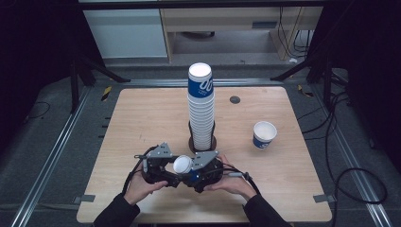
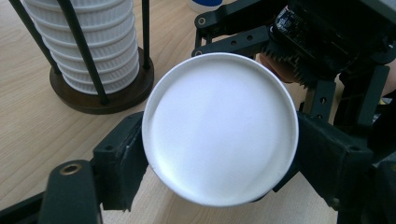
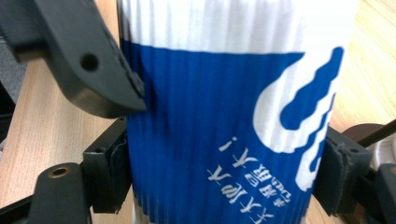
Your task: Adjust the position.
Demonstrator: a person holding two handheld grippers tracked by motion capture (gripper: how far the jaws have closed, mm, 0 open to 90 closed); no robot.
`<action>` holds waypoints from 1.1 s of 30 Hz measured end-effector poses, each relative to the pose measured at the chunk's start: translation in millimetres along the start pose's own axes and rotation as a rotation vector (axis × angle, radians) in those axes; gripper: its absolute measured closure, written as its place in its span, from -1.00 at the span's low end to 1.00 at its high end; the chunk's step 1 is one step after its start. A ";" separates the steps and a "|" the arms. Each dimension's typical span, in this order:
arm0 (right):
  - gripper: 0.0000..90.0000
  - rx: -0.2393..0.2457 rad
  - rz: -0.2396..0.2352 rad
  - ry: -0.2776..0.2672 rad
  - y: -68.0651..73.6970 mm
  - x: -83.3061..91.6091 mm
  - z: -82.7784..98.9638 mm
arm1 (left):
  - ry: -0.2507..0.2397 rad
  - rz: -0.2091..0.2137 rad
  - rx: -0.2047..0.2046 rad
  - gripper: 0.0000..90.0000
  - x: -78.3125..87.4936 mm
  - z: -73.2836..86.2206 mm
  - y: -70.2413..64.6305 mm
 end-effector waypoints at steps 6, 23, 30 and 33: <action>-0.55 0.006 -0.003 0.004 0.8 -1.3 0.7 | 0.006 0.003 0.008 -0.41 -0.4 0.7 0.4; -0.88 -0.096 0.011 -0.028 -10.3 10.5 3.5 | -0.081 -0.023 0.033 -0.40 24.2 -5.4 12.8; -0.87 -0.128 0.022 -0.079 -15.5 18.2 5.6 | -0.151 -0.008 0.045 -0.40 34.7 -9.0 16.8; -0.87 -0.134 0.015 -0.100 -14.6 17.0 4.2 | -0.162 0.008 0.036 -0.39 33.7 -9.7 13.9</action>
Point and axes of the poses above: each handheld gripper's, and its own axes: x roughly backward along the jaws, z roughly out of its underside, y roughly to its left, the point moved 5 cm from there along -x, roughly forward along the jaws, and after that the axes turned 6 degrees about x, right-handed, at the moved point
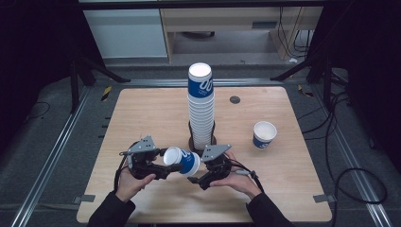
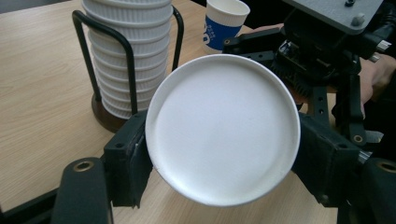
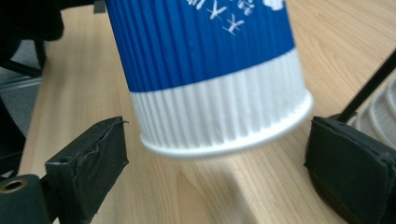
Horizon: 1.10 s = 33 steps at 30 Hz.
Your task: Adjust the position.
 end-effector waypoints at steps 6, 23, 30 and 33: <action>-0.85 -0.005 -0.024 -0.037 3.4 -3.4 -2.7 | 0.009 0.029 -0.011 -0.39 -7.5 2.5 -5.8; -0.66 0.006 -0.041 -0.064 3.0 -0.4 -1.4 | 0.012 0.047 -0.017 -0.51 -7.5 1.1 -8.1; -0.66 0.047 -0.008 -0.020 -0.7 5.3 1.1 | 0.058 0.042 -0.017 -0.62 -2.8 1.5 -3.2; -0.66 0.056 0.001 -0.008 -1.9 6.0 2.2 | 0.088 0.034 -0.021 -0.66 -2.6 3.2 -1.5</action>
Point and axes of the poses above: each handheld gripper's, and its own axes: x roughly backward along the jaws, z roughly out of its underside, y roughly to its left, the point moved 5 cm from there along -x, roughly forward along the jaws, and after that the axes turned 6 degrees about x, right-handed, at the moved point
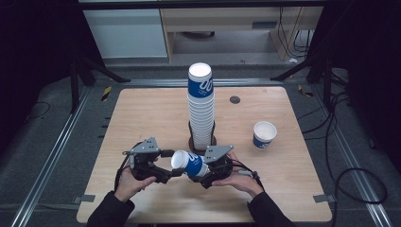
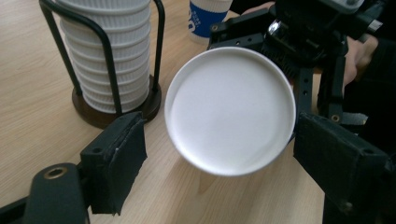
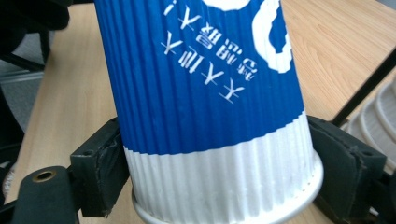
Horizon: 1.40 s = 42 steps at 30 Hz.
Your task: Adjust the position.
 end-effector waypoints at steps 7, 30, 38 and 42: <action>-0.66 0.046 -0.004 0.057 4.5 -5.6 2.6 | 0.110 -0.010 -0.016 -0.67 -11.2 10.1 1.4; -0.81 0.057 -0.020 0.093 9.9 -10.8 2.4 | 0.173 -0.005 -0.023 -0.45 -16.9 16.8 3.1; -0.83 -0.057 -0.020 -0.039 -6.9 17.0 -4.8 | 0.008 0.001 0.020 -0.45 4.5 8.0 18.4; -0.84 -0.086 -0.035 -0.065 -8.9 21.4 -4.8 | -0.046 0.024 0.018 -0.45 9.7 5.5 19.1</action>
Point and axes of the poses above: each handheld gripper's, and its own axes: x roughly backward along the jaws, z roughly out of its underside, y roughly to its left, the point moved 5 cm from there along -x, roughly forward along the jaws, and after that the axes turned 6 degrees about x, right-handed, at the moved point
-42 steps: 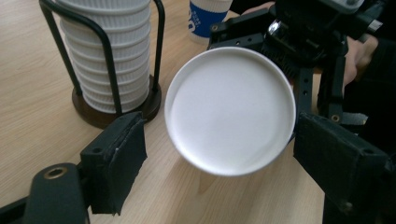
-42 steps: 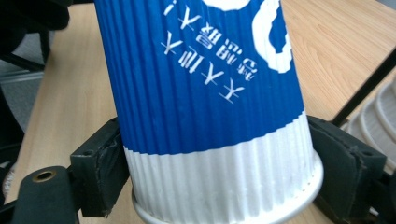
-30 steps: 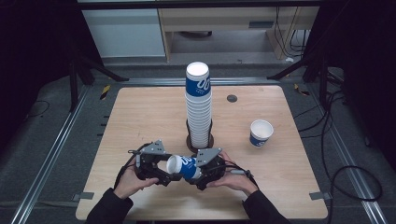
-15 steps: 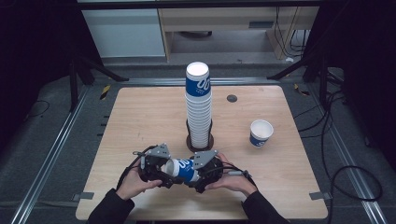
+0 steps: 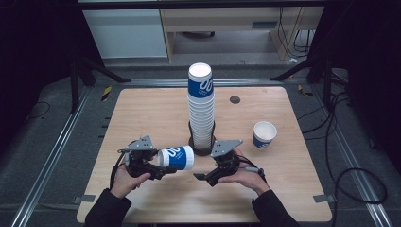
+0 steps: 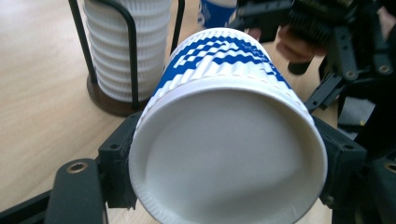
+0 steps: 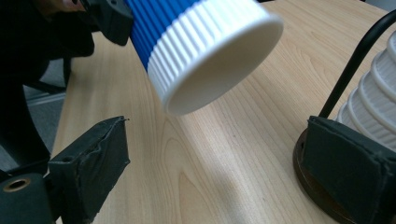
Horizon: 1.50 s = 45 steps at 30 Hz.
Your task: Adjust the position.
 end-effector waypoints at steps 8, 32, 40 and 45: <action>-0.84 0.001 -0.069 -0.006 6.3 -5.6 2.5 | 0.000 0.070 -0.048 -0.45 -7.9 0.1 -14.5; -0.67 0.070 -0.174 -0.019 22.0 -10.5 1.6 | 0.099 0.168 -0.081 -0.46 -28.1 9.4 -31.7; -0.64 0.075 -0.154 -0.017 17.0 -1.6 0.8 | 0.084 0.133 -0.092 -0.59 -12.5 2.7 -25.4; -0.64 0.095 -0.134 0.020 14.6 0.8 3.7 | 0.156 0.100 -0.115 -0.65 -8.9 8.5 -16.6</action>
Point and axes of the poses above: each handheld gripper's, and its own axes: x roughly backward along the jaws, z roughly out of its underside, y roughly to its left, the point moved 5 cm from there along -x, roughly forward along the jaws, and after that the axes turned 6 degrees about x, right-handed, at the moved point
